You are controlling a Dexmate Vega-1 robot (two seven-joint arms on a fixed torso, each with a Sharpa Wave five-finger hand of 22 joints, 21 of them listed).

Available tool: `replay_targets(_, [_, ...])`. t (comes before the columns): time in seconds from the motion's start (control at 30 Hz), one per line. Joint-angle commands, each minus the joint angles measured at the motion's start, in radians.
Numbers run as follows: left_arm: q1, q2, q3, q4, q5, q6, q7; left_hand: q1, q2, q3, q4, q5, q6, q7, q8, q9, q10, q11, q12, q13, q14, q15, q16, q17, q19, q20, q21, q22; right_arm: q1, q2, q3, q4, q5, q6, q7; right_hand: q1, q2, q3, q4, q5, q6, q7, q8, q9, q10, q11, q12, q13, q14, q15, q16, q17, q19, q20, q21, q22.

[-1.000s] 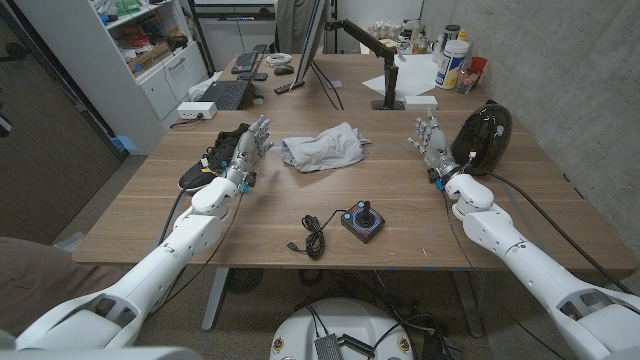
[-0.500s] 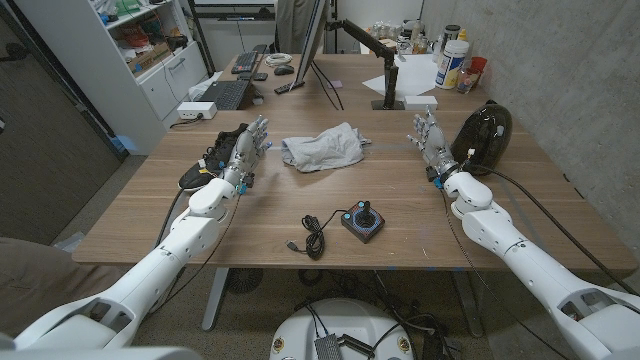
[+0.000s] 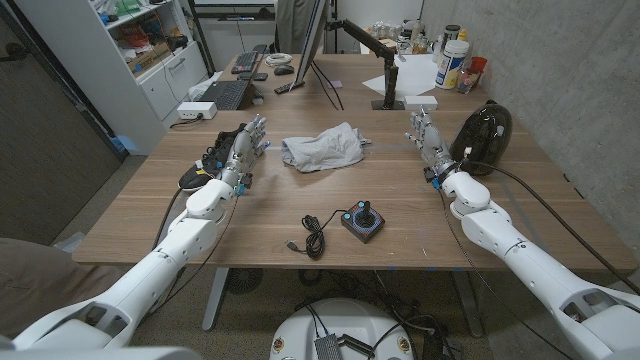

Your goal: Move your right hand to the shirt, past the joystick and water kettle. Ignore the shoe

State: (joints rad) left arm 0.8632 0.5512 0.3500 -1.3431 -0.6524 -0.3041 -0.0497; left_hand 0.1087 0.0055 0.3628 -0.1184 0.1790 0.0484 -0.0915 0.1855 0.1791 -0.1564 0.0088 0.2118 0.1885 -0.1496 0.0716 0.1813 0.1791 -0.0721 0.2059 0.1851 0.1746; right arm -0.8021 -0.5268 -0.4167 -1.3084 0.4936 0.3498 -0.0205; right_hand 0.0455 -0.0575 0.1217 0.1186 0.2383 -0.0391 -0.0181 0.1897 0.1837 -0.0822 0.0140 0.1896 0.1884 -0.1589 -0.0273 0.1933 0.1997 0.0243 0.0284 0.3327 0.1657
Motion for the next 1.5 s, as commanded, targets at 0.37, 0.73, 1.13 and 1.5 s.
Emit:
replay_targets(0.37, [0.002, 0.009, -0.006, 0.011, -0.005, -0.004, -0.014, 0.010, 0.000, 0.005, -0.003, 0.003, -0.004, -0.002, 0.003, 0.003, -0.008, 0.003, 0.001, 0.005, -0.014, 0.001, 0.003, 0.004, -0.005, 0.005, 0.005, 0.003, 0.029, -0.045, -0.049, -0.042, -0.226, 0.029, -0.090, 0.017, -0.005, 0.003, -0.011, 0.005, 0.008, -0.010, 0.010, 0.004, 0.007, -0.004, 0.011, 0.002, -0.004, -0.009, 0.005, -0.001, -0.008, 0.004, -0.015, 0.001])
replay_targets(0.73, [0.023, 0.015, -0.010, -0.010, -0.004, -0.006, 0.000, 0.010, 0.001, 0.005, -0.003, 0.003, -0.005, 0.000, 0.003, 0.003, -0.007, 0.005, 0.001, 0.005, -0.017, 0.002, 0.003, 0.004, -0.007, 0.005, 0.004, 0.003, 0.069, -0.089, -0.087, -0.046, -0.345, 0.029, -0.076, 0.023, -0.004, 0.003, -0.016, 0.004, 0.011, -0.010, 0.010, 0.004, 0.009, -0.008, 0.012, 0.002, -0.005, -0.012, 0.004, -0.002, -0.014, 0.006, -0.024, 0.001])
replay_targets(1.13, [0.034, 0.019, -0.018, -0.021, -0.001, -0.023, 0.004, 0.011, 0.001, 0.005, -0.004, 0.003, -0.005, -0.001, 0.003, 0.003, -0.006, 0.003, 0.001, 0.005, -0.019, 0.002, 0.003, 0.004, -0.009, 0.005, 0.004, 0.003, 0.102, -0.120, -0.120, -0.074, -0.469, -0.007, -0.089, 0.029, -0.002, 0.004, -0.020, 0.004, 0.013, -0.010, 0.010, 0.004, 0.009, -0.009, 0.011, 0.002, -0.008, -0.014, 0.003, -0.003, -0.023, 0.009, -0.035, 0.001])
replay_targets(1.5, [0.035, 0.024, -0.014, -0.034, 0.019, -0.036, 0.009, 0.012, 0.002, 0.005, -0.004, 0.003, -0.006, -0.001, 0.003, 0.003, -0.007, 0.005, 0.000, 0.005, -0.024, 0.003, 0.002, 0.004, -0.012, 0.003, 0.004, 0.003, 0.129, -0.146, -0.151, -0.096, -0.582, -0.068, -0.113, 0.036, 0.000, 0.003, -0.025, 0.003, 0.013, -0.010, 0.009, 0.004, -0.006, -0.016, 0.005, 0.002, -0.027, -0.015, -0.003, -0.005, -0.041, 0.014, -0.054, 0.001])
